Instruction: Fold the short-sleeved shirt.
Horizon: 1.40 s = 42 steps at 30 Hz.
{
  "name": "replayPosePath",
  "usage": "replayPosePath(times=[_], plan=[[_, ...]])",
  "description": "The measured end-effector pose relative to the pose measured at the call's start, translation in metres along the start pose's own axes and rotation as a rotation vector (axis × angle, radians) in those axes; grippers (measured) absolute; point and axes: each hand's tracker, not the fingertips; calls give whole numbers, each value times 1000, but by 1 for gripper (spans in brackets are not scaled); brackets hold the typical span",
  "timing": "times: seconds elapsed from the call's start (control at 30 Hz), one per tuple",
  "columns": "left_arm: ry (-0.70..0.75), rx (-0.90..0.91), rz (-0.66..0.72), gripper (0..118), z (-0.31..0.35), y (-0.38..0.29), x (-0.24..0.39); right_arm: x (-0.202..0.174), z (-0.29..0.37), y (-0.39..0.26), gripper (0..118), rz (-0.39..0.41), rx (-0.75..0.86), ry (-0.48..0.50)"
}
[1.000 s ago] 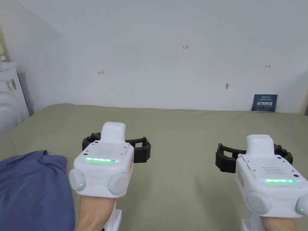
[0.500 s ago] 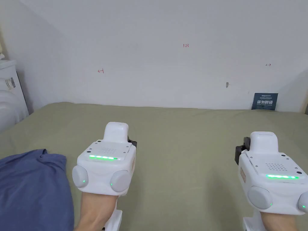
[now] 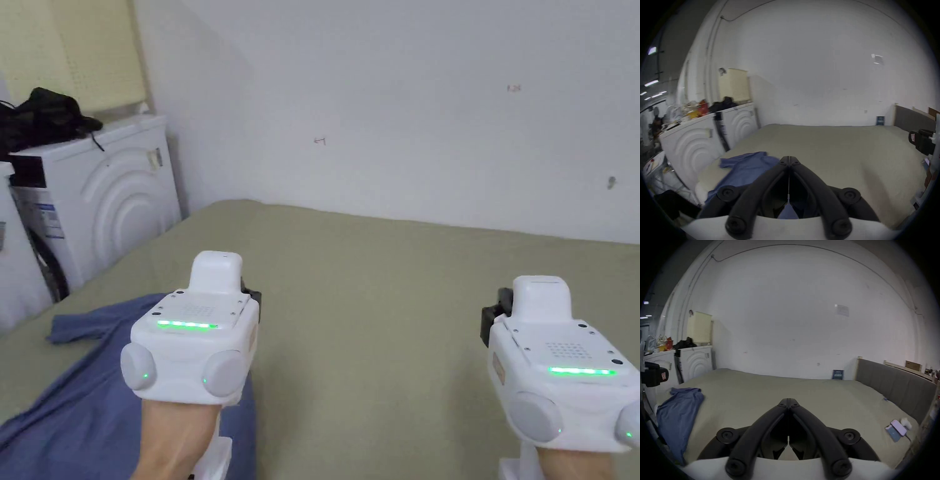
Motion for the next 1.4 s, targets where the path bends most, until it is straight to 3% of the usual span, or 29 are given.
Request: replayPosePath(times=[0.2, 0.43, 0.8, 1.0, 1.07, 1.2, 1.23, 1.27, 1.33, 1.4], plan=[[227, -54, 53, 0, 19, -12, -113, -107, -21, 2, 0, -13, 0, 233], [347, -88, 84, 0, 36, -27, -179, -173, -28, 3, 0, 1, -7, 374], [291, -136, 105, 0, -12, -38, -176, -191, -51, -11, 0, 21, -54, 390], [179, -319, 120, 0, -120, -63, -149, -199, -74, -37, 0, 62, -111, 391], [85, -409, 123, 0, -169, -77, -141, -203, -87, -49, 0, 62, -134, 394], [47, -569, 141, 1, -246, -105, -130, -205, -111, -72, 0, 55, -192, 400], [34, -613, 162, 9, -262, -112, -130, -205, -117, -79, 0, 57, -206, 396], [0, -661, 164, 31, -275, -116, -129, -204, -122, -85, 0, 59, -215, 394], [-4, -705, 138, 116, -295, -124, -126, -201, -130, -95, 0, 64, -235, 387], [-3, -743, 107, 118, -308, -133, -122, -194, -135, -103, 0, 53, -257, 382]])
